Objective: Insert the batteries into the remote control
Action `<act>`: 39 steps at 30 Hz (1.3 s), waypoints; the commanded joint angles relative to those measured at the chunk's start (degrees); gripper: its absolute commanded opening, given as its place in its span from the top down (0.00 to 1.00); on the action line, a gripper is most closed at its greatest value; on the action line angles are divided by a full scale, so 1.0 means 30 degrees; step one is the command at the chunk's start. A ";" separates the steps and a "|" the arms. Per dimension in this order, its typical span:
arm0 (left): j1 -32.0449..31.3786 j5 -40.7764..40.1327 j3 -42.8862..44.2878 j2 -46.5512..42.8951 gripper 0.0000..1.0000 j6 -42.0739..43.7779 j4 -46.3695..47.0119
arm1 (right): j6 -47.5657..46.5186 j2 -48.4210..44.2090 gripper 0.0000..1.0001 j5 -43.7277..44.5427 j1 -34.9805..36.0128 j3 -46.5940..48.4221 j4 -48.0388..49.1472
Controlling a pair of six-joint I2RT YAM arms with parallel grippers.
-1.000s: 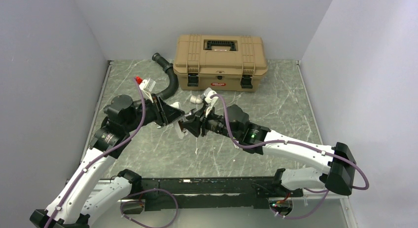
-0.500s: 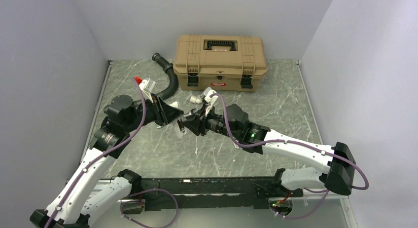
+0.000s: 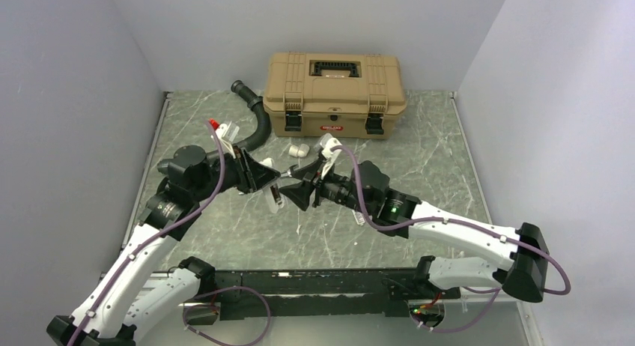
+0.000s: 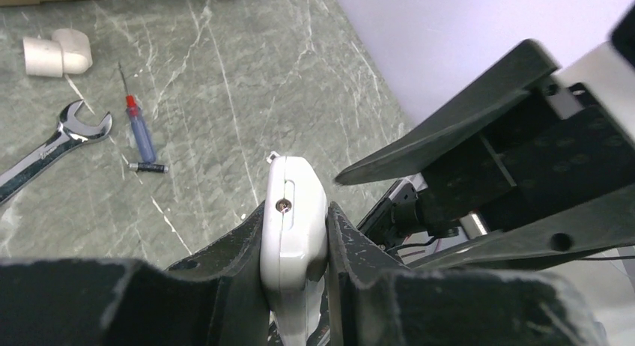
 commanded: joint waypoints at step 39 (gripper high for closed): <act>0.0427 0.1698 -0.0591 -0.2104 1.00 0.0309 -0.0440 | 0.0131 1.2473 0.45 0.0399 -0.4885 0.4402 -0.6319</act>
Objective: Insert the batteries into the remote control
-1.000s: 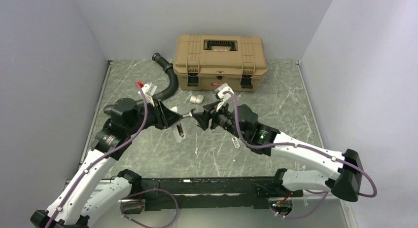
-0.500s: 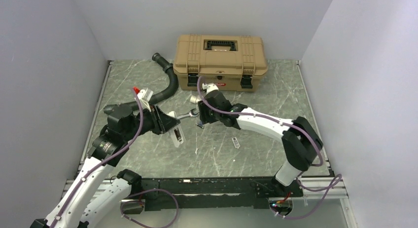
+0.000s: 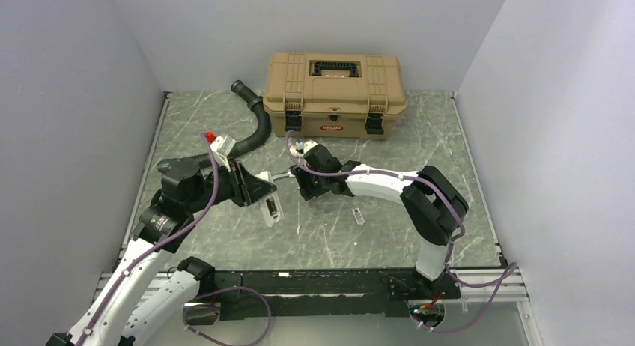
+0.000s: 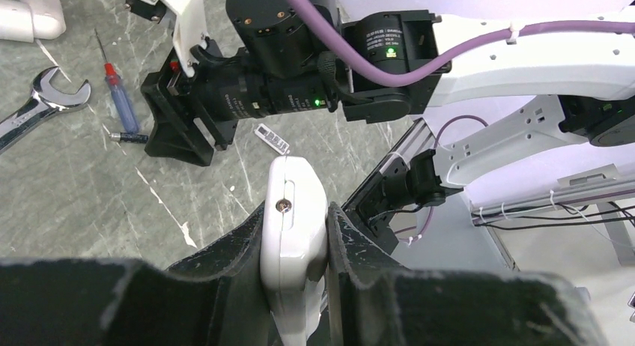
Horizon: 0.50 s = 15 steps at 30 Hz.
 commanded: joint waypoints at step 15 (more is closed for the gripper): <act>0.0070 0.0186 0.0694 0.0096 1.00 0.0120 0.0740 | -0.2474 0.1766 0.61 -0.0590 0.0061 0.0570 0.1320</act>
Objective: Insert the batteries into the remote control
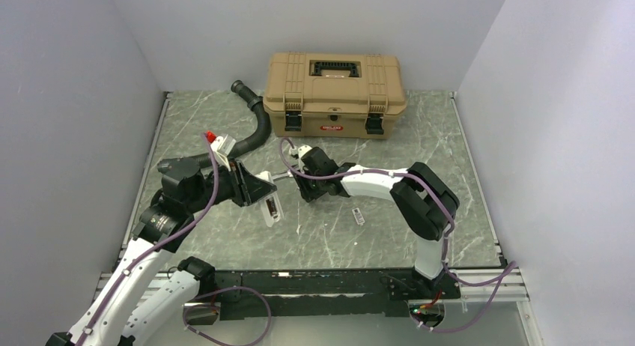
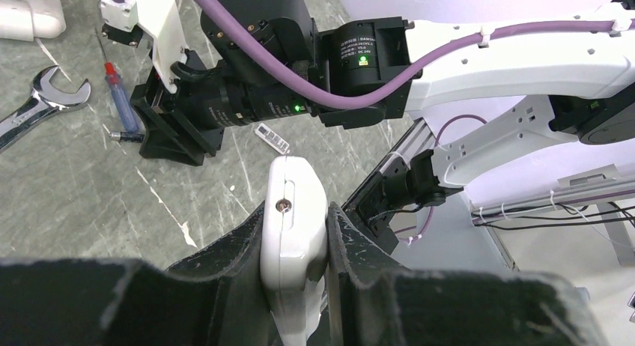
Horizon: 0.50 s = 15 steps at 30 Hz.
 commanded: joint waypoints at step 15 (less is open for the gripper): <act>0.0095 0.0035 0.0605 0.0007 1.00 -0.0086 0.0840 | -0.2008 0.0919 0.75 0.1125 0.0380 0.1016 -0.0634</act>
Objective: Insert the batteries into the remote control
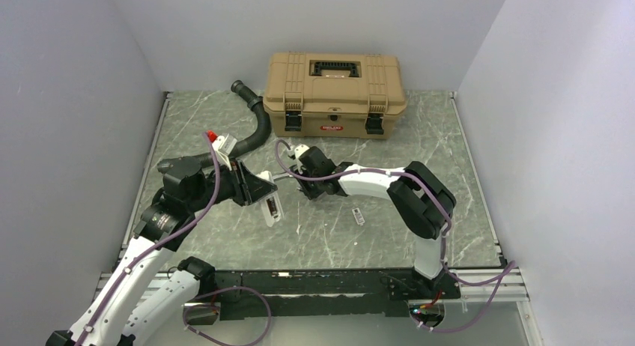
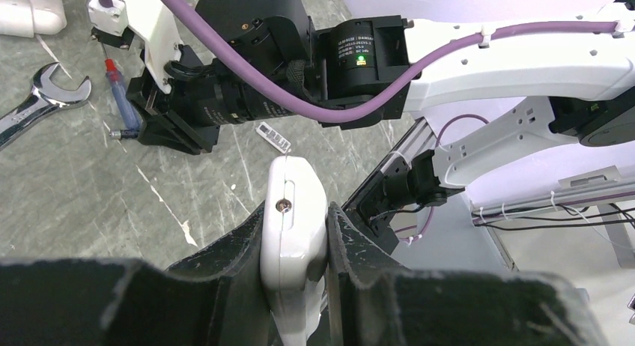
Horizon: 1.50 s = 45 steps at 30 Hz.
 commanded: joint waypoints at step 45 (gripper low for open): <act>0.0249 -0.0075 0.1213 0.0557 1.00 -0.0171 0.1118 | -0.1759 -1.4502 1.00 -0.5511 0.0747 -0.7211 0.5979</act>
